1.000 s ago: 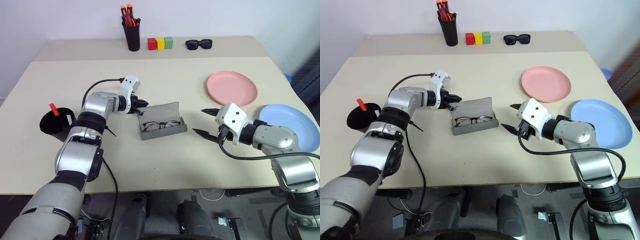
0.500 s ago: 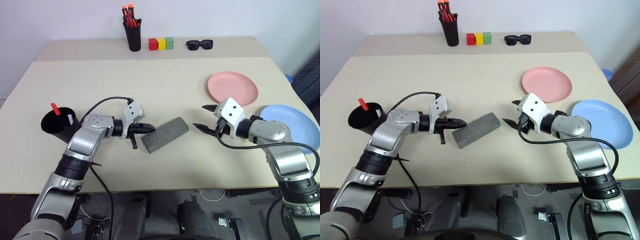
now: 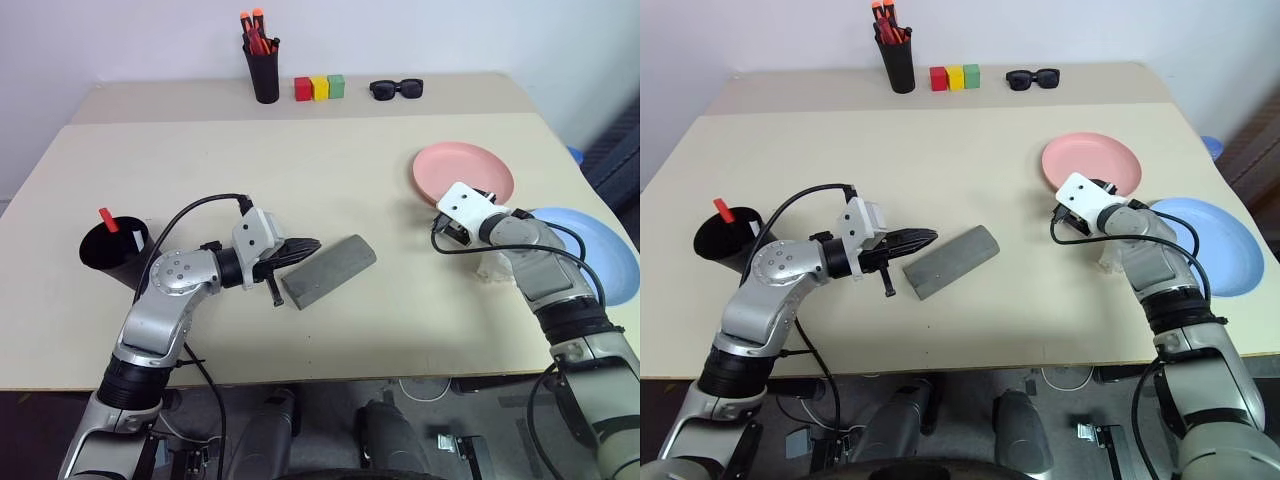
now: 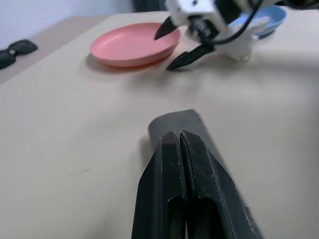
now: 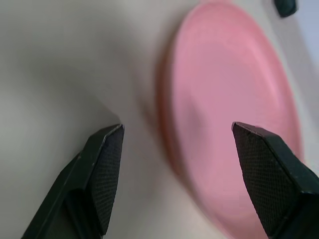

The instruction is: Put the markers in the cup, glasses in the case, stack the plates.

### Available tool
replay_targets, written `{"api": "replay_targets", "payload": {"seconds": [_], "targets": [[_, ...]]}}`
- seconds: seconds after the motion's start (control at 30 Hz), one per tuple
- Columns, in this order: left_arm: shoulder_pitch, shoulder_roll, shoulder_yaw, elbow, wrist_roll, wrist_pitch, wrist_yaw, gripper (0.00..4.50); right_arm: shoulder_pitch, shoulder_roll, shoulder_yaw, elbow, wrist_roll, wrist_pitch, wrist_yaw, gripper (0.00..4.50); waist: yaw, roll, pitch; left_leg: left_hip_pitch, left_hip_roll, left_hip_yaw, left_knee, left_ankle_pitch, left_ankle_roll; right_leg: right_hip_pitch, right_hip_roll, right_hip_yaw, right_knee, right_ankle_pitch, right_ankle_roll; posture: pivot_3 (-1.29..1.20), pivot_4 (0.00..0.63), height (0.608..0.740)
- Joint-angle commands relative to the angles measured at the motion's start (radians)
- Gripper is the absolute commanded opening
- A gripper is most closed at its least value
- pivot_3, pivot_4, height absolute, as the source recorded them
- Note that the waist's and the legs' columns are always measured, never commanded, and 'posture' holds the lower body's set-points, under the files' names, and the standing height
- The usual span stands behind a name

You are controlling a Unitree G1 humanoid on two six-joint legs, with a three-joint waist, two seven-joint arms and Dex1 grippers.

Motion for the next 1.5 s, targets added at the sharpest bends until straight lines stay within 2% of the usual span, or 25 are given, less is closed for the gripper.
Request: {"api": "replay_targets", "payload": {"seconds": [0.03, 0.1, 0.2, 0.37, 0.47, 0.57, 0.7, 0.77, 0.87, 0.93, 1.2, 1.3, 1.5], "targets": [[0.046, -0.021, 0.013, -0.121, -0.081, 0.045, 0.04, 0.0, -0.064, 0.019, -0.001, 0.09, -0.032, -0.061, -0.034, 2.56, 0.0, 0.0, 0.0, 0.0, 0.0, 0.0, 0.0, 0.0, 0.0, 0.0, 0.0, 0.0, 0.0, 0.0, 0.0, 0.0, 0.15, 0.734], [0.067, -0.022, 0.003, -0.151, -0.09, 0.067, 0.061, 0.0, -0.075, 0.025, -0.002, 0.108, -0.036, -0.076, -0.031, 1.65, 0.001, 0.0, 0.0, 0.0, 0.0, 0.0, 0.0, 0.0, 0.0, 0.0, 0.0, 0.0, 0.0, 0.0, 0.0, 0.0, 0.15, 0.734], [0.084, -0.027, -0.009, -0.172, -0.096, 0.081, 0.09, 0.0, -0.075, 0.021, -0.003, 0.109, -0.044, -0.1, -0.02, 0.04, 0.001, 0.0, 0.0, 0.0, 0.0, 0.0, 0.0, 0.0, 0.0, 0.0, 0.001, 0.0, 0.0, 0.0, 0.0, 0.0, 0.15, 0.734], [0.094, -0.045, -0.036, -0.179, -0.109, 0.078, 0.114, 0.0, -0.035, -0.024, -0.044, 0.007, -0.042, -0.097, -0.01, 0.01, 0.003, 0.0, 0.0, 0.0, 0.0, 0.0, 0.0, 0.0, 0.0, 0.0, 0.001, 0.0, 0.0, 0.0, 0.0, 0.0, 0.15, 0.734], [0.074, -0.071, -0.06, -0.162, -0.135, 0.083, 0.111, 0.0, 0.041, -0.112, -0.114, -0.124, -0.025, -0.06, 0.01, 0.01, 0.011, 0.001, 0.0, 0.0, 0.0, 0.0, 0.0, 0.0, 0.0, 0.0, 0.001, 0.0, 0.0, 0.0, 0.0, 0.0, 0.15, 0.734], [0.051, -0.091, -0.089, -0.13, -0.143, 0.076, 0.092, 0.0, 0.135, -0.19, -0.204, -0.262, 0.009, -0.004, 0.042, 0.01, 0.02, 0.001, 0.0, 0.0, -0.001, -0.001, 0.0, 0.0, 0.0, 0.0, 0.0, 0.0, 0.0, 0.0, 0.0, 0.0, 0.15, 0.734], [-0.002, -0.107, -0.139, -0.042, -0.139, 0.039, 0.028, 0.0, 0.367, -0.3, -0.422, -0.489, 0.085, 0.097, 0.124, 0.01, 0.028, 0.003, -0.001, 0.001, 0.0, 0.0, 0.0, 0.0, 0.001, 0.001, 0.0, 0.0, 0.0, 0.0, 0.0, 0.0, 0.15, 0.734], [-0.017, -0.113, -0.144, -0.018, -0.144, 0.03, 0.011, 0.0, 0.46, -0.314, -0.504, -0.57, 0.116, 0.143, 0.153, 0.01, 0.026, 0.003, -0.001, 0.001, 0.0, 0.0, 0.0, -0.001, 0.001, 0.001, 0.001, 0.0, 0.0, 0.0, 0.0, 0.0, 0.15, 0.734], [-0.075, -0.141, -0.162, 0.056, -0.15, 0.004, -0.041, 0.0, 0.71, -0.299, -0.682, -0.728, 0.163, 0.178, 0.254, 0.01, 0.028, 0.004, -0.002, 0.001, 0.0, 0.0, 0.0, -0.001, 0.001, 0.002, 0.001, 0.0, 0.0, 0.0, 0.0, 0.0, 0.15, 0.734], [-0.101, -0.156, -0.168, 0.094, -0.152, -0.012, -0.063, 0.0, 0.829, -0.277, -0.752, -0.798, 0.186, 0.188, 0.294, 0.01, 0.031, 0.005, -0.002, 0.001, 0.0, 0.0, 0.001, -0.001, 0.001, 0.003, 0.001, -0.001, 0.0, 0.0, 0.0, 0.0, 0.15, 0.734], [-0.108, -0.176, -0.177, 0.121, -0.149, -0.027, -0.08, 0.0, 0.921, -0.251, -0.792, -0.793, 0.211, 0.217, 0.296, 0.01, 0.006, 0.005, -0.002, 0.013, 0.001, 0.003, 0.001, -0.003, 0.003, 0.015, -0.001, 0.0, -0.003, -0.003, -0.003, 0.0, 0.15, 0.734], [-0.096, -0.171, -0.171, 0.111, -0.154, -0.025, -0.077, 0.0, 0.902, -0.25, -0.789, -0.792, 0.246, 0.234, 0.304, 1.0, 0.008, 0.005, -0.002, 0.013, 0.0, 0.003, 0.001, -0.003, 0.004, 0.015, -0.002, 0.0, -0.003, -0.003, -0.002, 0.0, 0.15, 0.734], [-0.085, -0.169, -0.169, 0.105, -0.152, -0.024, -0.069, 0.0, 0.895, -0.266, -0.782, -0.802, 0.261, 0.211, 0.315, 3.85, 0.01, 0.005, -0.002, 0.013, 0.0, 0.002, 0.001, -0.003, 0.004, 0.015, -0.002, 0.0, -0.004, -0.003, -0.002, 0.0, 0.15, 0.734]]}}
